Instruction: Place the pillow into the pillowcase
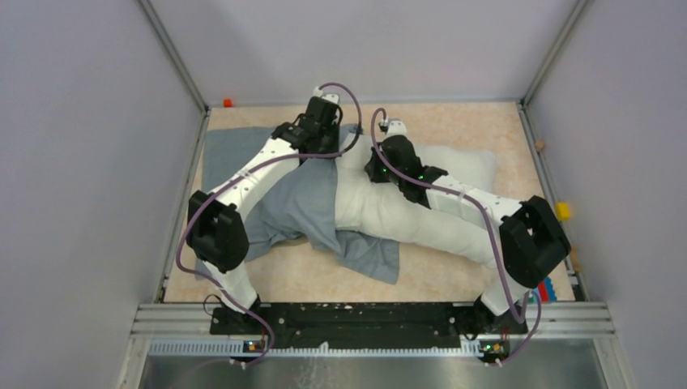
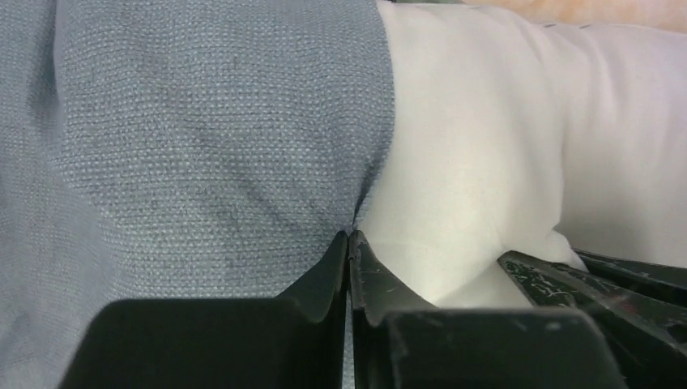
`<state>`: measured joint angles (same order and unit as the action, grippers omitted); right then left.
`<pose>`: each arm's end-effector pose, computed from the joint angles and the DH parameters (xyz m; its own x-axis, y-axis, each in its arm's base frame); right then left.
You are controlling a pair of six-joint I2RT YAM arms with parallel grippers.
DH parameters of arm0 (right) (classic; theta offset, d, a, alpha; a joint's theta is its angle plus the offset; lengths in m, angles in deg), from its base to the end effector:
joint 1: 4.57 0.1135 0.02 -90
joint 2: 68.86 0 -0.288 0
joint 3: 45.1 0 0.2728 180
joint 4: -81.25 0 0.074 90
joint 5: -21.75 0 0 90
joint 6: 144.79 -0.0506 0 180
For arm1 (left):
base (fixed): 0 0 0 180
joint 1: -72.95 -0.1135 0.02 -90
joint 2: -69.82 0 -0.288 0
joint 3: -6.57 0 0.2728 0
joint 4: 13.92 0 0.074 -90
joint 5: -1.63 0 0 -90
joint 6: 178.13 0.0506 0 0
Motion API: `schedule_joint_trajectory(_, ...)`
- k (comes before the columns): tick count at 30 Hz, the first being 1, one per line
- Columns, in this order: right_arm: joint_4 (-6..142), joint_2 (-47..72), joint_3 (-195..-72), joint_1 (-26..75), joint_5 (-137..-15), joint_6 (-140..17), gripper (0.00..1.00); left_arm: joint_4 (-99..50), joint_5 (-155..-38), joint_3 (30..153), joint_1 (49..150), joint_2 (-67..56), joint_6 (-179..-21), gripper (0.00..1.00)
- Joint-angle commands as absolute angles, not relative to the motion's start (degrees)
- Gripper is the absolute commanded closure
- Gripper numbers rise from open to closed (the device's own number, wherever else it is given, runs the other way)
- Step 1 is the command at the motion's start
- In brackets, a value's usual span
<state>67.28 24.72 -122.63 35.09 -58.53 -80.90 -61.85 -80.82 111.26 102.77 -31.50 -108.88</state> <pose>0.3191 0.2534 0.2635 -0.5732 0.0883 -0.8147 -0.2943 0.9057 0.3052 0.3827 -0.2117 0.3248 -0.7151 0.0051 -0.6990 0.1694 0.9714 -0.1662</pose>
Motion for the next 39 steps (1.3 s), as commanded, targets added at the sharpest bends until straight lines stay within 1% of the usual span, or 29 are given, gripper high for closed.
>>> schedule_joint_trajectory(1,63.1,23.5,-121.1,35.3,-61.0,-84.5,1.0,-64.6,-79.5,117.6,105.6,-30.6,-106.5,1.0)
schedule_joint_trajectory(3,62.4,22.3,-122.4,35.2,-61.3,-85.6,1.0,-66.5,-79.8,121.2,107.1,-31.6,-105.8,1.0)
schedule_joint_trajectory(6,61.1,21.2,-126.4,35.0,-62.8,-88.0,1.0,-65.7,-84.3,125.7,110.2,-31.6,-105.4,1.0)
schedule_joint_trajectory(8,61.4,21.2,-129.2,34.1,-64.5,-90.3,1.0,-65.0,-87.4,131.0,113.1,-32.1,-105.9,1.0)
schedule_joint_trajectory(10,63.5,21.8,-131.5,32.3,-67.5,-93.8,1.0,-64.1,-93.7,137.2,115.4,-33.5,-108.1,1.0)
schedule_joint_trajectory(12,67.5,22.6,-132.0,29.7,-71.5,-98.5,1.0,-60.9,-100.1,140.6,117.4,-34.1,-112.3,1.0)
schedule_joint_trajectory(15,75.5,23.6,-130.2,27.2,-72.9,-106.0,1.0,-53.8,-105.2,137.6,117.8,-33.1,-118.6,1.0)
schedule_joint_trajectory(17,79.2,24.9,-128.8,27.0,-72.4,-109.1,1.0,-51.3,-104.1,134.5,117.6,-32.7,-119.8,1.0)
schedule_joint_trajectory(20,84.0,26.2,-125.9,27.0,-72.7,-111.4,1.0,-52.3,-101.0,130.6,116.5,-33.4,-119.7,1.0)
schedule_joint_trajectory(23,82.5,25.5,-125.0,27.0,-72.3,-108.3,1.0,-49.9,-98.7,122.1,114.4,-31.6,-119.6,1.0)
schedule_joint_trajectory(24,82.0,24.5,-124.2,27.0,-71.6,-107.2,0.92,-48.6,-97.9,119.5,113.7,-30.5,-119.4,1.0)
schedule_joint_trajectory(26,80.3,22.3,-123.7,27.0,-70.7,-104.7,0.65,-46.2,-97.2,114.8,111.8,-28.8,-119.3,1.0)
schedule_joint_trajectory(27,78.9,21.0,-123.8,27.0,-70.3,-103.6,0.54,-45.3,-97.6,113.2,110.6,-28.5,-119.4,1.0)
schedule_joint_trajectory(28,77.2,20.3,-124.0,27.0,-70.0,-102.7,0.48,-44.7,-97.9,111.5,109.0,-28.5,-119.5,1.0)
schedule_joint_trajectory(29,75.2,19.7,-124.3,27.0,-69.5,-102.1,0.44,-43.9,-98.4,110.4,107.7,-28.6,-119.5,1.0)
schedule_joint_trajectory(31,72.2,18.2,-124.6,27.2,-68.6,-100.6,0.41,-41.8,-99.6,108.2,105.6,-29.0,-119.3,1.0)
schedule_joint_trajectory(39,57.9,10.7,-124.3,28.5,-59.0,-93.1,0.37,-37.7,-103.6,106.5,101.0,-35.6,-118.6,1.0)
